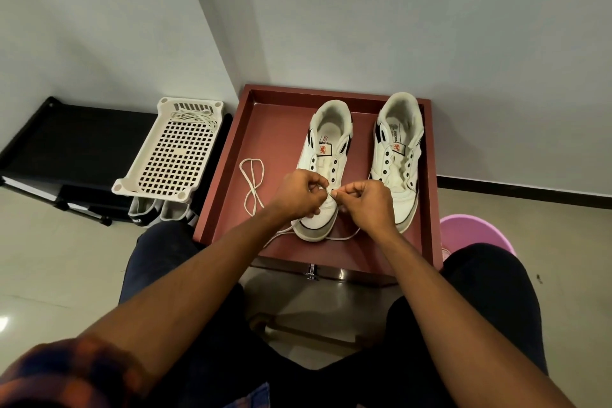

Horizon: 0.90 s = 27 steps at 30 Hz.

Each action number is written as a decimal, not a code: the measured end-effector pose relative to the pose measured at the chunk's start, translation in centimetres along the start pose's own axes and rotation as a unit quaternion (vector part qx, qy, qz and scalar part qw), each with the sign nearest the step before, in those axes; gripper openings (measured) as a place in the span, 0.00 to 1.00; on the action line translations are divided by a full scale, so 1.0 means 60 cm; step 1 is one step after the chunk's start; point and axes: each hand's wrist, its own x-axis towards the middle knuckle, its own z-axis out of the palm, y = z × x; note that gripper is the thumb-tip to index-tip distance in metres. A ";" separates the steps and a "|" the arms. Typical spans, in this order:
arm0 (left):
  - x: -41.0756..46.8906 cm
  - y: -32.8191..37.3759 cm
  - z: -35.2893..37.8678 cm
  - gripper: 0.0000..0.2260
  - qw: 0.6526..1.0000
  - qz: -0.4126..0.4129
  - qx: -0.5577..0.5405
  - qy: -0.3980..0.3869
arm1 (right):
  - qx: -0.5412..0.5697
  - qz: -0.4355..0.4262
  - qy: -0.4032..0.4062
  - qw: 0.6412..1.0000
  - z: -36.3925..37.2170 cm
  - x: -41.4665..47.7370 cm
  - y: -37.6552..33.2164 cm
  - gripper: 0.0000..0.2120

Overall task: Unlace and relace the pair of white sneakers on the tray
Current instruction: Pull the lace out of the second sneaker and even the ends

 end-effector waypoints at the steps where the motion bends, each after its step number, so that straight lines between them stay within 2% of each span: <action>1: 0.002 0.001 -0.004 0.07 1.000 0.008 0.010 -0.011 | -0.002 -0.001 -0.001 1.000 0.001 0.000 0.001 0.06; 5: 0.007 -0.007 -0.011 0.05 0.994 0.072 0.071 -0.030 | -0.002 -0.013 -0.001 1.000 0.001 -0.003 0.001 0.08; 10: 0.011 -0.022 -0.001 0.03 0.975 0.158 0.154 0.014 | -0.008 -0.019 0.021 1.000 0.007 -0.007 0.003 0.08; 14: 0.002 -0.036 0.013 0.05 0.970 0.194 0.131 0.071 | -0.031 -0.002 0.062 0.998 0.016 -0.014 -0.009 0.21; 16: -0.002 -0.037 0.015 0.04 0.971 0.194 0.111 0.080 | -0.061 0.008 0.078 0.995 0.020 -0.014 -0.018 0.24; 22: -0.012 -0.042 0.009 0.03 0.983 0.150 0.066 0.078 | -0.128 0.059 0.075 0.987 0.023 0.004 -0.035 0.22; 27: -0.027 -0.056 -0.045 0.03 0.984 0.104 0.053 0.135 | -0.133 0.087 0.064 0.985 0.022 0.015 -0.040 0.20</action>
